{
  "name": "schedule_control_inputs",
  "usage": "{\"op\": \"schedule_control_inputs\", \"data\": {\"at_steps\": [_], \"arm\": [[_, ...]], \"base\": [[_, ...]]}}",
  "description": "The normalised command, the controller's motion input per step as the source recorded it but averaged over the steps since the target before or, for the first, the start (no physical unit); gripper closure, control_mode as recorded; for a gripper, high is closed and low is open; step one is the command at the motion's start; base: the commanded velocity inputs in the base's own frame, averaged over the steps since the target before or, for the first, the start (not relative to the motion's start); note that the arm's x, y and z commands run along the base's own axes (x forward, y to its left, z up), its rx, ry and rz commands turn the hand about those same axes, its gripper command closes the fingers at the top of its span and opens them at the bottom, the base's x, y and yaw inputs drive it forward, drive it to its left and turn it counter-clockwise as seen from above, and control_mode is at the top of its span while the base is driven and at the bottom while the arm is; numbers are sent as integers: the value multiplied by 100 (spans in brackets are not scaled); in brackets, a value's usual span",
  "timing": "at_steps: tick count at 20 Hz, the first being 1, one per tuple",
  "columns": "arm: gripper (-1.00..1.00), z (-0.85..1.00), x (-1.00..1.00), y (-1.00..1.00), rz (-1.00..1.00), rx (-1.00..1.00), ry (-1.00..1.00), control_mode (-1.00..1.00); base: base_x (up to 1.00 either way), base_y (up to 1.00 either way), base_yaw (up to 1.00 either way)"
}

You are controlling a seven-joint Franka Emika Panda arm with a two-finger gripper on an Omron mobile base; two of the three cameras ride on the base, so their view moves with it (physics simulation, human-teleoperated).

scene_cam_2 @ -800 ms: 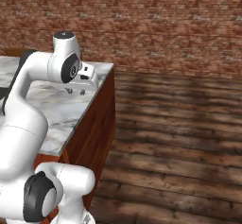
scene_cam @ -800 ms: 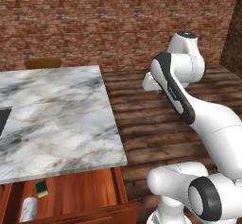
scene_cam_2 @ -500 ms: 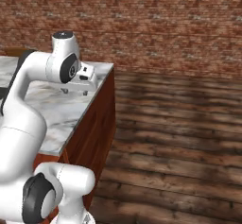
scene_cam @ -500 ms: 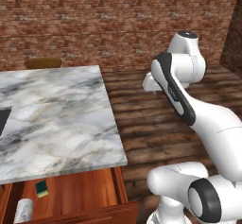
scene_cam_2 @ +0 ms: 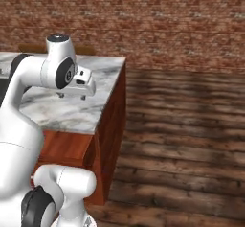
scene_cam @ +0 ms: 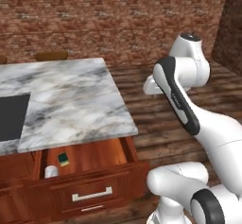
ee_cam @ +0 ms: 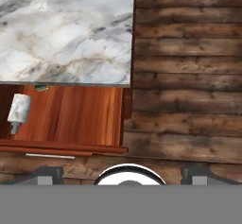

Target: Restock the sink supplies by placing the sponge and soap dispenser on the counter and next to the sink. Make sure the soap dispenser is upright.

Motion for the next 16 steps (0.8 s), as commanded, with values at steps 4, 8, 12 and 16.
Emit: {"op": "schedule_control_inputs", "data": {"at_steps": [4,8,12,16], "arm": [[-100,0,0,0,0,0,0,100],[-100,0,0,0,0,0,0,100],[-100,0,0,0,0,0,0,100],[-100,0,0,0,0,0,0,100]], "base": [[-26,100,-29],[0,100,-36],[3,100,-40],[0,100,-42]]}}
